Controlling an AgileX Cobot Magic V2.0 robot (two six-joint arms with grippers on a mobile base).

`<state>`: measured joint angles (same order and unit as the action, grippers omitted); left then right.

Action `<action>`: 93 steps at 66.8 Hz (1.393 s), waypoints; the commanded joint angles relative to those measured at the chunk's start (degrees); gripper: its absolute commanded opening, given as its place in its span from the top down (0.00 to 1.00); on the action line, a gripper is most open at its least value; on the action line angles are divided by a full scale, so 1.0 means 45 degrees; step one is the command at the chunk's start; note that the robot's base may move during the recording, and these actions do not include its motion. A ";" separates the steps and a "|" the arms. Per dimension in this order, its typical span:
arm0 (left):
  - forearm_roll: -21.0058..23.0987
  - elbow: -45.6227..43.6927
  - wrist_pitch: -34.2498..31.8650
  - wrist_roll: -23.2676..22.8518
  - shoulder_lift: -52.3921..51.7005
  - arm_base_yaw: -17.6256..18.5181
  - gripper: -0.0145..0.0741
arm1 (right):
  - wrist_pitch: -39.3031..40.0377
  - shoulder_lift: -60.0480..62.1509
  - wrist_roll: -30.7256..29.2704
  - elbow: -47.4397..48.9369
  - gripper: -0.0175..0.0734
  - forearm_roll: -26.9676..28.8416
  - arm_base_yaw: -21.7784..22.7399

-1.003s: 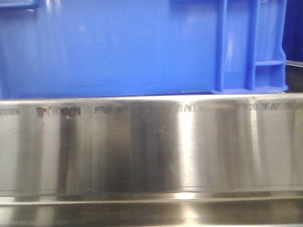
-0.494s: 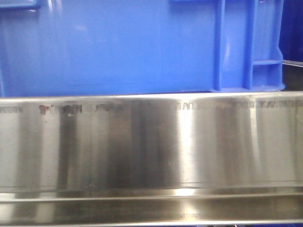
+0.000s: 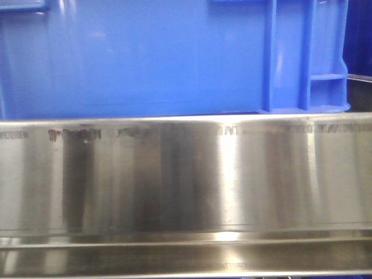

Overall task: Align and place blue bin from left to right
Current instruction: 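Push the blue bin forward onto the upper roller shelf with both grippers, then open both grippers and pull them back from the placed bin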

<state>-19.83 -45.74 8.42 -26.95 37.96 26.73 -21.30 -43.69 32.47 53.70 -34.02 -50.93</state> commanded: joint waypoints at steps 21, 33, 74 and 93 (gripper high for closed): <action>-0.0187 0.0177 -0.1090 0.0046 -0.0362 0.0089 0.96 | 0.0529 0.0808 -0.0161 -0.0148 0.88 -0.0170 -0.0025; -0.0193 0.0177 -0.1065 0.0046 -0.0362 0.0089 0.96 | 0.0529 0.0808 -0.0161 -0.0148 0.88 -0.0170 -0.0025; -0.0193 0.0177 -0.1065 0.0046 -0.0362 0.0089 0.96 | 0.0529 0.0808 -0.0161 -0.0148 0.88 -0.0170 -0.0025; -0.0193 0.0177 -0.1065 0.0046 -0.0338 0.0089 0.96 | 0.0529 0.0808 -0.0161 -0.0148 0.88 -0.0170 -0.0025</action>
<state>-20.58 -45.04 5.15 -26.95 36.69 26.86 -20.14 -40.33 32.25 52.99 -34.14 -50.93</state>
